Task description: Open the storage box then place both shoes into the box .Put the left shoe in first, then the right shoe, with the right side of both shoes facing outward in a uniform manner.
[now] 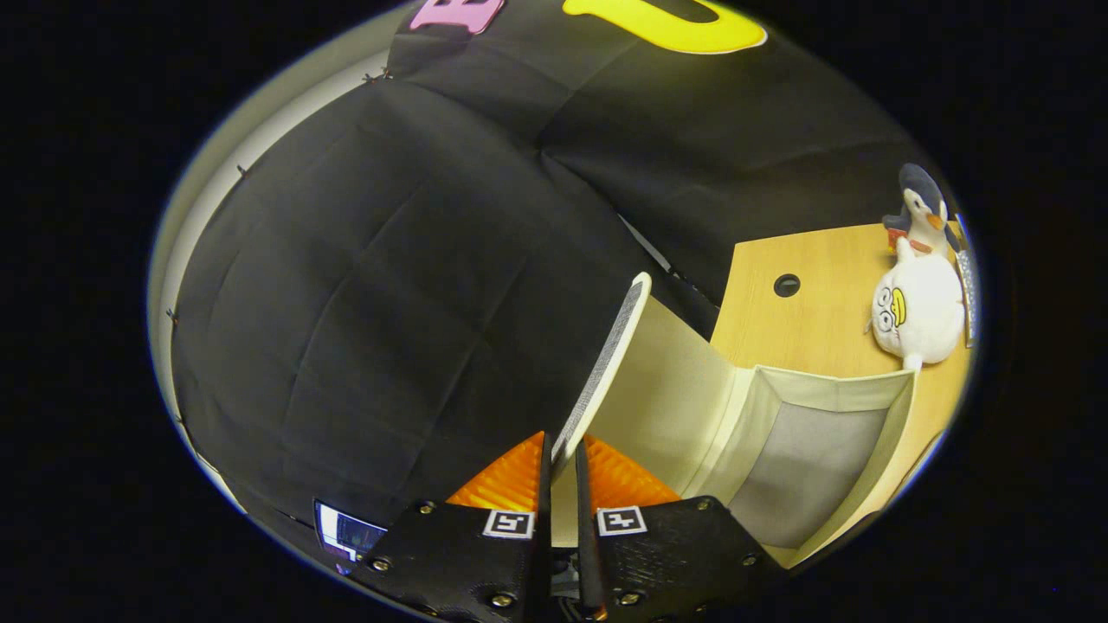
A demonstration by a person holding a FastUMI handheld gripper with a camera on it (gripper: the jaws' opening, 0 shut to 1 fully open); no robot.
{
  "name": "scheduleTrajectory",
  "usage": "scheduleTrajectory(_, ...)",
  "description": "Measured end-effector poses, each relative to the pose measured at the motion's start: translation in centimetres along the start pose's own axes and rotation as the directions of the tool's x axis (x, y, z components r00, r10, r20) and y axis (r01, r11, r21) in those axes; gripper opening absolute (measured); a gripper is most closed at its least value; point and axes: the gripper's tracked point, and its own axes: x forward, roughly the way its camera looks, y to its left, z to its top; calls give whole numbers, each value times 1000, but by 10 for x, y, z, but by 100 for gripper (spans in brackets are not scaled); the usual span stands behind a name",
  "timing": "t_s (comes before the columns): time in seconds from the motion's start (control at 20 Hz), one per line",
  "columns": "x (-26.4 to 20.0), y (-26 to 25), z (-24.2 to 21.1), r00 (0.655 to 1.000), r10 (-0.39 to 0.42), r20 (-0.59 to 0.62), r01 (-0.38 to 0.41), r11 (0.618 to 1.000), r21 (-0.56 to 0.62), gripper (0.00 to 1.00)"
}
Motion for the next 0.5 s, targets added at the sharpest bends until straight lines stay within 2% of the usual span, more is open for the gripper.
scheduleTrajectory(0.05,5,5,-7,1000,-2,-20,2,1000,-20,12)
scheduleTrajectory(0.2,31,8,-22,998,-31,-49,28,998,-49,27)
scheduleTrajectory(0.25,38,6,-27,997,-42,-58,39,998,-51,36)
scheduleTrajectory(0.3,40,4,-31,997,-50,-65,47,998,-49,53)
scheduleTrajectory(0.35,40,1,-34,996,-64,-70,61,997,-48,62)
scheduleTrajectory(0.4,38,-2,-35,994,-80,-75,77,996,-47,76)
scheduleTrajectory(0.5,31,-10,-36,992,-102,-75,98,994,-52,76)
